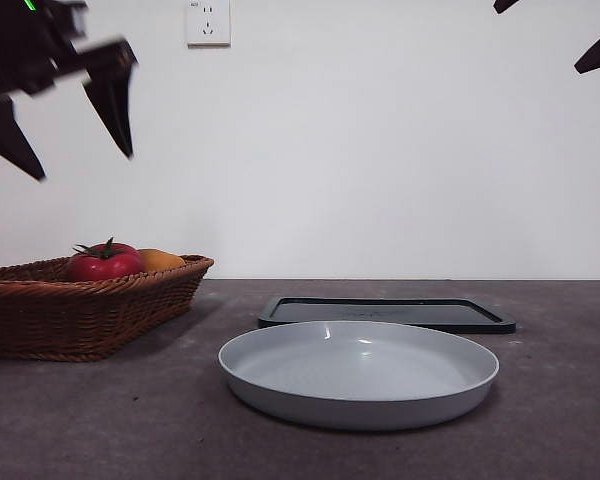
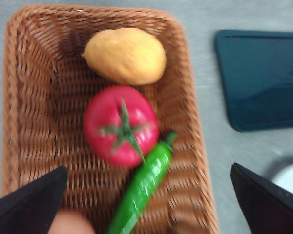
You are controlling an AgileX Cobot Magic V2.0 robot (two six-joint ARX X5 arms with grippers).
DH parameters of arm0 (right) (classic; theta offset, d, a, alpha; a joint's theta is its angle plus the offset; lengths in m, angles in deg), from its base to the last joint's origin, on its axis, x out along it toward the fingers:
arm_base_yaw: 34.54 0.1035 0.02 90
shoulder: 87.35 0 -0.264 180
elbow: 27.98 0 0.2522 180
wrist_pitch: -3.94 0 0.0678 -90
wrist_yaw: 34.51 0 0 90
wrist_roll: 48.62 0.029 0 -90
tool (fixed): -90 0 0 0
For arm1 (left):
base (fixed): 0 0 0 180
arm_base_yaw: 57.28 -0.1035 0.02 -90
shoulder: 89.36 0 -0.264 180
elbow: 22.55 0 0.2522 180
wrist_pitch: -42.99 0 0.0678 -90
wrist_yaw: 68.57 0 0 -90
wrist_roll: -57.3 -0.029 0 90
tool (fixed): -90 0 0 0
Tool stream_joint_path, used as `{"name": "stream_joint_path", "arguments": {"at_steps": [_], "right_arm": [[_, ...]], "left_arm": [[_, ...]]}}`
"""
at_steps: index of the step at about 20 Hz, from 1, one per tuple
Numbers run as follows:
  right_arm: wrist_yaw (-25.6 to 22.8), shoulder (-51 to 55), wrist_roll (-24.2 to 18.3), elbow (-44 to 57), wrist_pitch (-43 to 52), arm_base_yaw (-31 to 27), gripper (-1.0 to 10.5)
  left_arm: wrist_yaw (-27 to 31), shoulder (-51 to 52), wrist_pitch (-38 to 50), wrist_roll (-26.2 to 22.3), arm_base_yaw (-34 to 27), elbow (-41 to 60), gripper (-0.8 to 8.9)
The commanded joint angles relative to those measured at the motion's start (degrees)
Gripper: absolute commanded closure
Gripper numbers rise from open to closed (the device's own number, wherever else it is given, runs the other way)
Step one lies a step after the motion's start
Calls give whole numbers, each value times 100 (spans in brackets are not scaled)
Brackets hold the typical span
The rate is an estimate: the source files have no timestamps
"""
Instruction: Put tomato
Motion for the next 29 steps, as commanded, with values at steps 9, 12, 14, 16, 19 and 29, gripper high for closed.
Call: {"name": "stream_joint_path", "arguments": {"at_steps": [9,12,14,16,19,29], "right_arm": [[17,-35,-39,-92,33,4,221],[17,-35,-39,-92,33,4,221],[17,-35,-37,-92,33,4,221],[20,-33,-15,-92,31,4,221],[20,-33,2,-92,31,4,221],[20,-28,2,-92,31,4,221]], "left_arm": [[424,-1821,551,-514,17,-717,128],[424,-2048,734,-540,17,-717,129],[424,-2138,813,-542,17,-717,160],[424,-2218,844,-542,15,-717,228],[424,-2339,844,-542,15,-717,229],[420,-2439,-72,-533,20,-1292,573]]}}
